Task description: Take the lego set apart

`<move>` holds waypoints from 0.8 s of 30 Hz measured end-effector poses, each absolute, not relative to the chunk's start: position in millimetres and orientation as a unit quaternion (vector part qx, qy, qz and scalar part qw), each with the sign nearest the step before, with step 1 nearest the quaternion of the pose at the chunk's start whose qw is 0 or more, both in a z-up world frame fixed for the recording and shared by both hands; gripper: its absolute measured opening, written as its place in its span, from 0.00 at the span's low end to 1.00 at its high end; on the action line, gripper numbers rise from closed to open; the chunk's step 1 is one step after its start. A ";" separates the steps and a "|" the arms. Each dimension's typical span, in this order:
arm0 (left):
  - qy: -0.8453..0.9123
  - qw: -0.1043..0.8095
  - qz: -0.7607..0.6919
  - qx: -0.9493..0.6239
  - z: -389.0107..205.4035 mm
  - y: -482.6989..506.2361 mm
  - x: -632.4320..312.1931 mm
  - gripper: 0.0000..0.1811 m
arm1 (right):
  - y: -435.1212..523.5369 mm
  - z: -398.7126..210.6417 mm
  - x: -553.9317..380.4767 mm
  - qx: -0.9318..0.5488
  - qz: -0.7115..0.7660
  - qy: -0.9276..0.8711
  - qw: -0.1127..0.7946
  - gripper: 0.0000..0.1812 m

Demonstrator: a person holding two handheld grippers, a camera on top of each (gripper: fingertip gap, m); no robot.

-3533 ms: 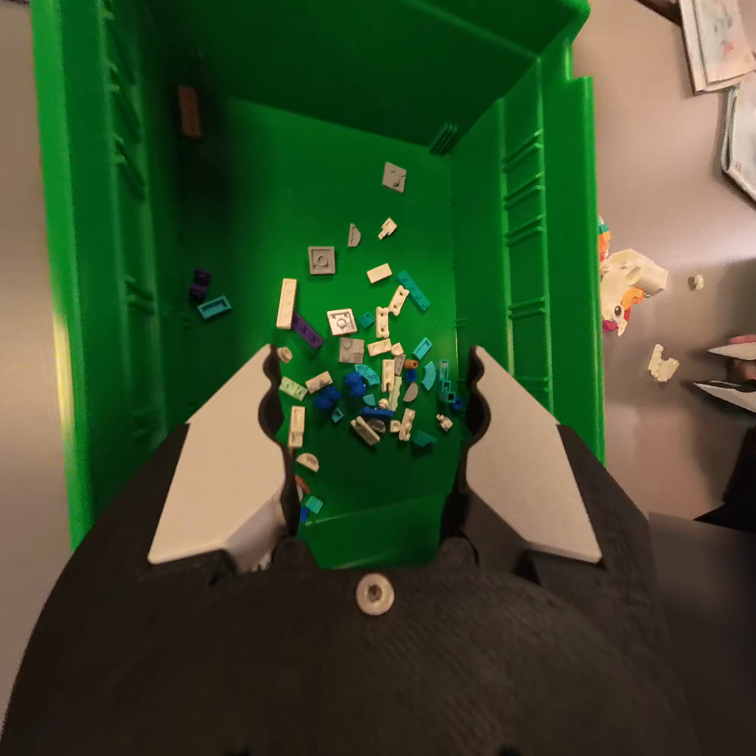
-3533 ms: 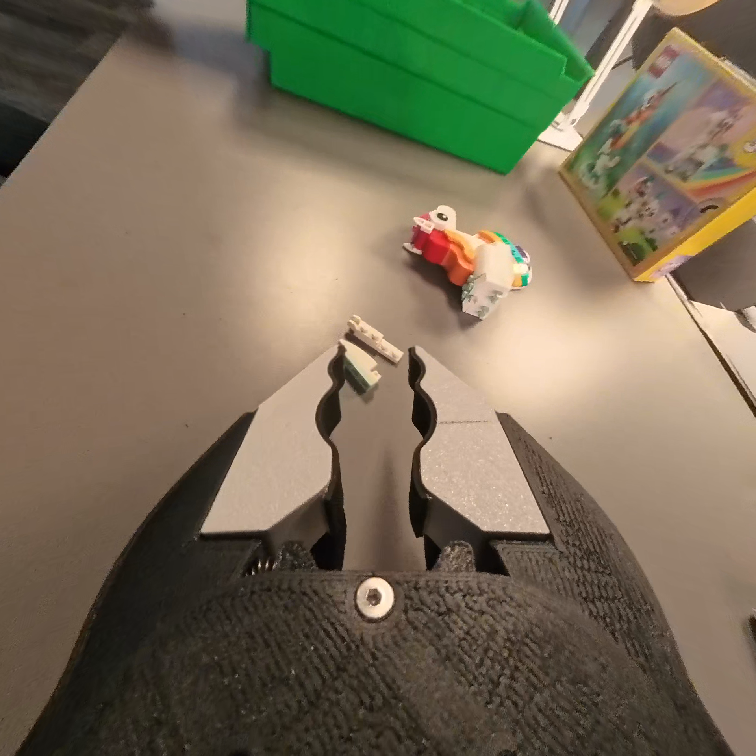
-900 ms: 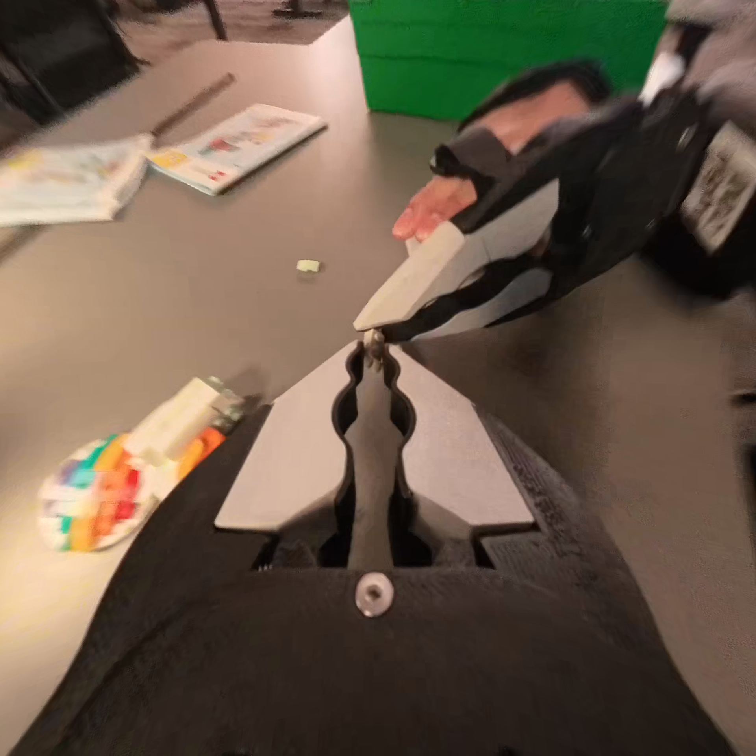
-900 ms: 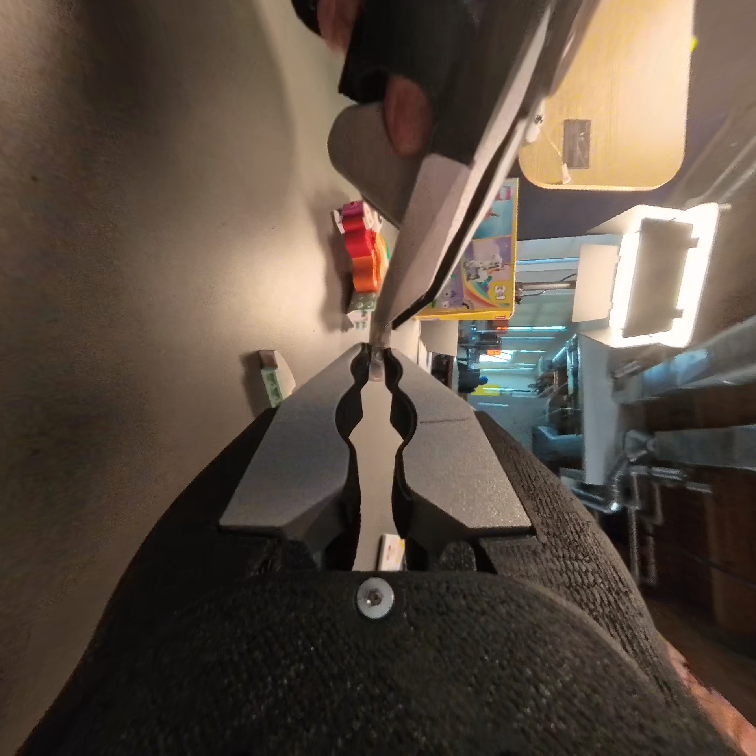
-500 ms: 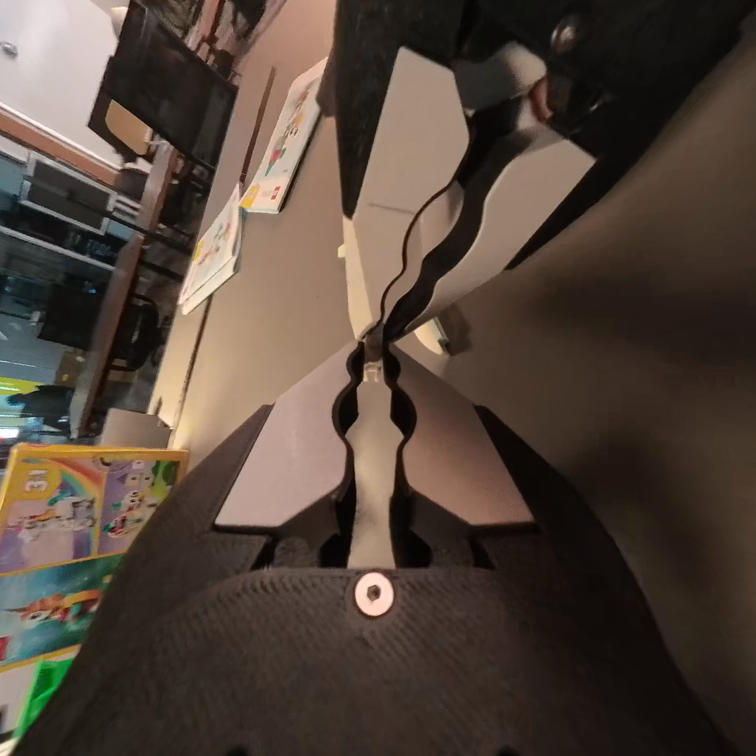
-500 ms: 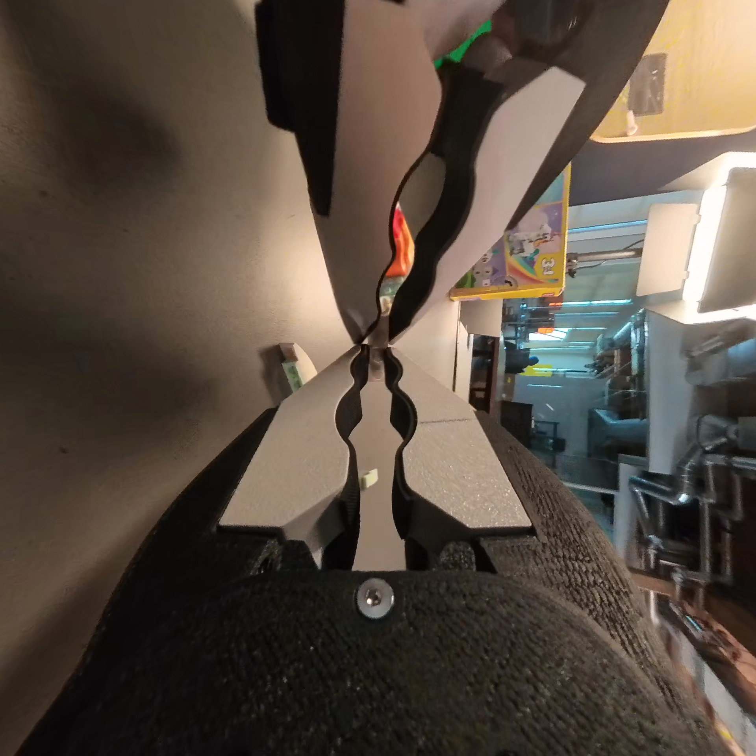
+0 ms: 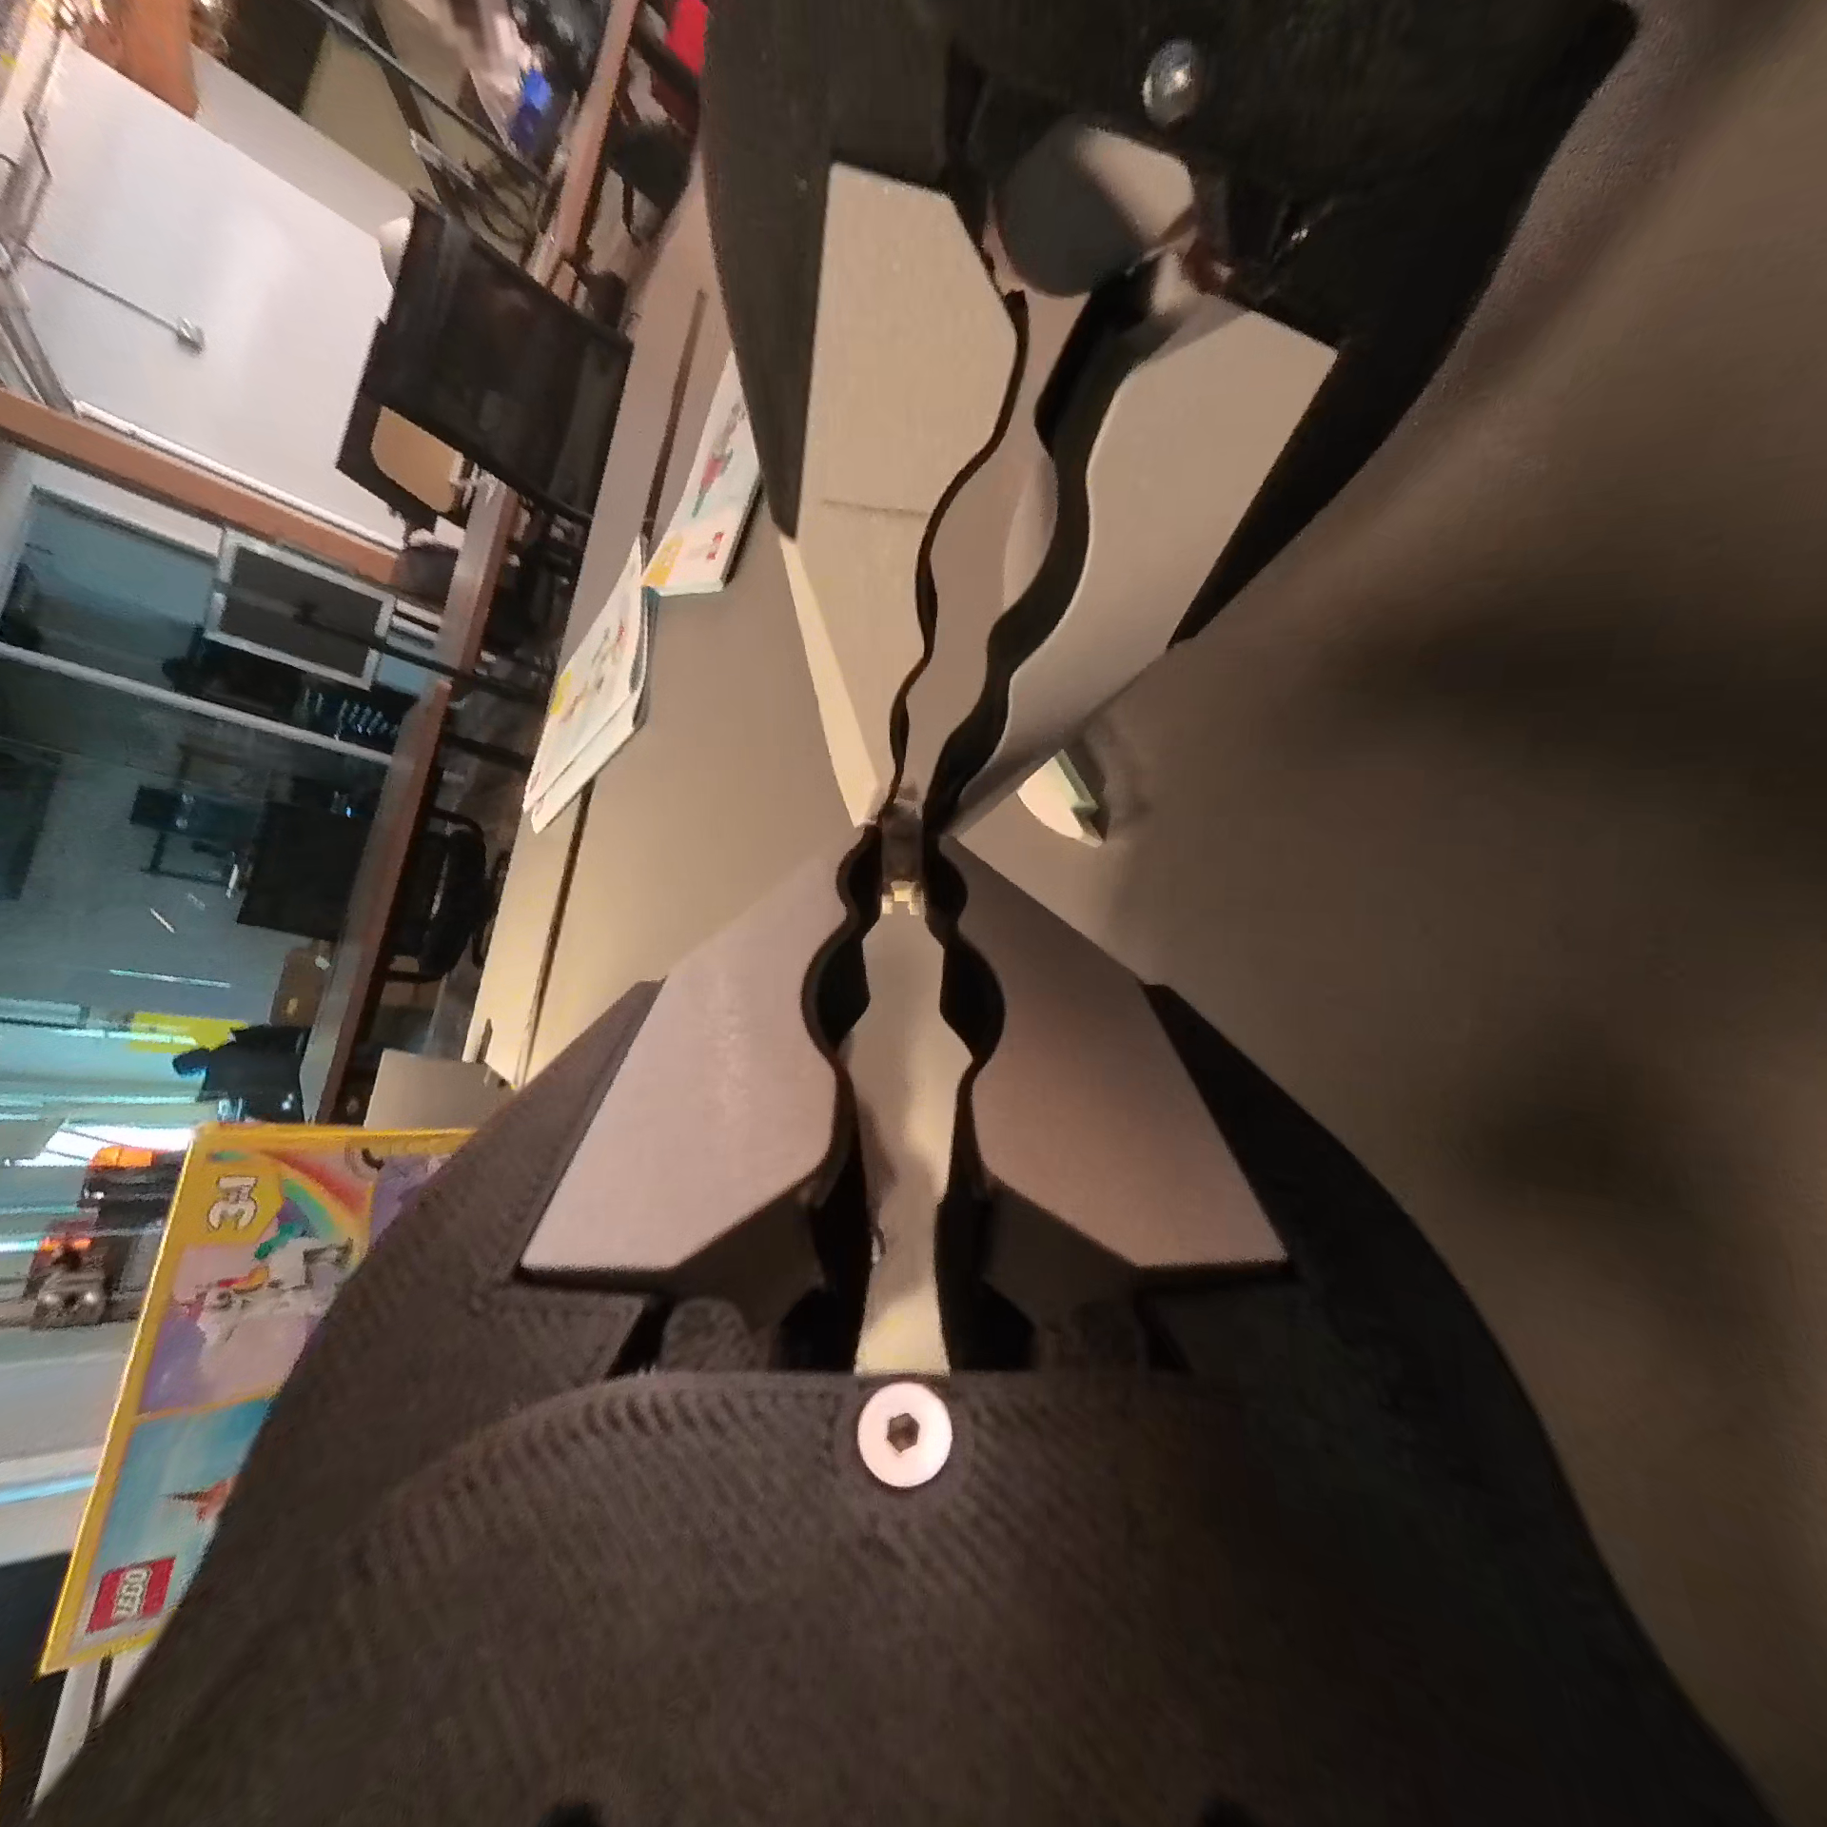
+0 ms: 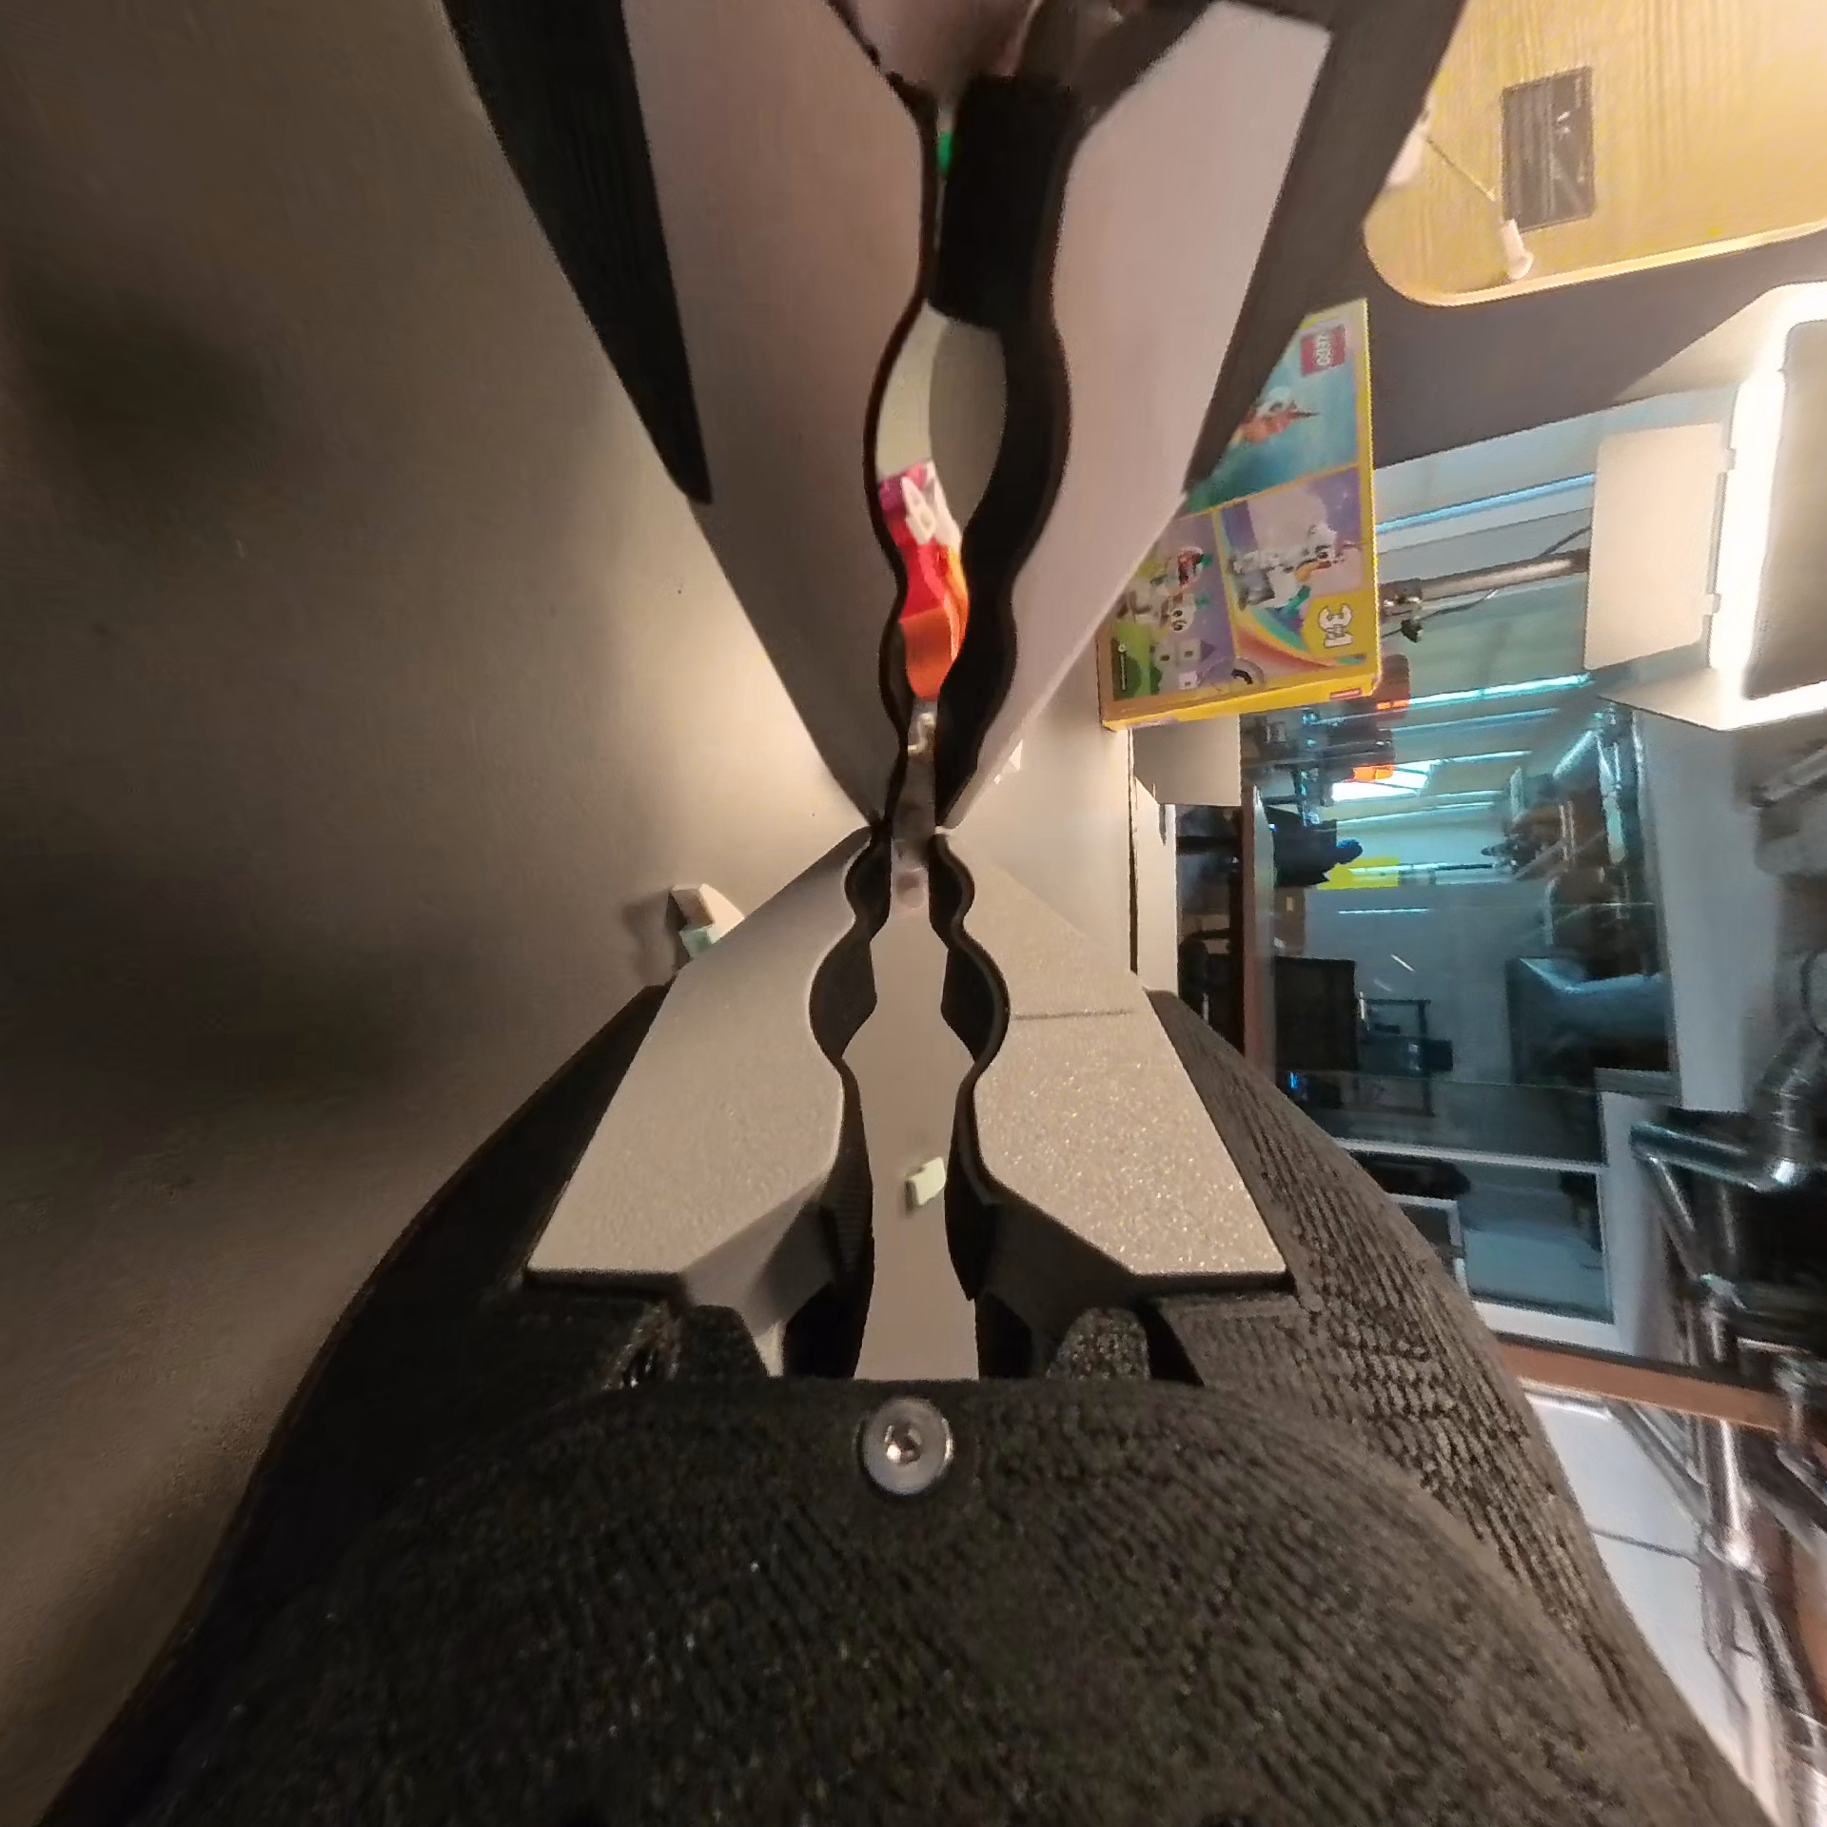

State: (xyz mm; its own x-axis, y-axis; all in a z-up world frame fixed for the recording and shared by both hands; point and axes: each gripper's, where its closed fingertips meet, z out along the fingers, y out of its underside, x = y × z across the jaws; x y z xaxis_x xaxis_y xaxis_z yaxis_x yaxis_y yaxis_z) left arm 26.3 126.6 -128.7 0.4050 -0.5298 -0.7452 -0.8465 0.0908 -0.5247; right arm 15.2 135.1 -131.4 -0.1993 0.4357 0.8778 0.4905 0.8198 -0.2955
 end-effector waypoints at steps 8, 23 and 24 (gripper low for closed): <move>0.499 0.553 0.015 -0.667 -120.9 117.5 29.2 0.04 | 126.6 -125.9 15.0 -0.298 0.026 -0.771 0.562 0.03; 0.485 0.602 -0.096 -0.627 -102.6 107.0 34.7 0.04 | 130.1 -91.9 32.1 -0.550 0.608 -0.513 0.253 0.15; 0.491 0.610 -0.085 -0.616 -100.3 106.5 36.5 0.04 | 128.1 -90.7 34.1 -0.555 0.641 -0.488 0.207 0.14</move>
State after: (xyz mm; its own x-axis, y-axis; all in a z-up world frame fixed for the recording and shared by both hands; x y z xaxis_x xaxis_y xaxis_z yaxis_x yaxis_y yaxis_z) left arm 36.5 106.5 -100.3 0.5036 -0.7079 -0.4952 -0.5015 0.2272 -0.8348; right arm 34.1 128.1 -90.7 -0.2974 0.8070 -0.5102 0.2765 -0.4387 -0.8550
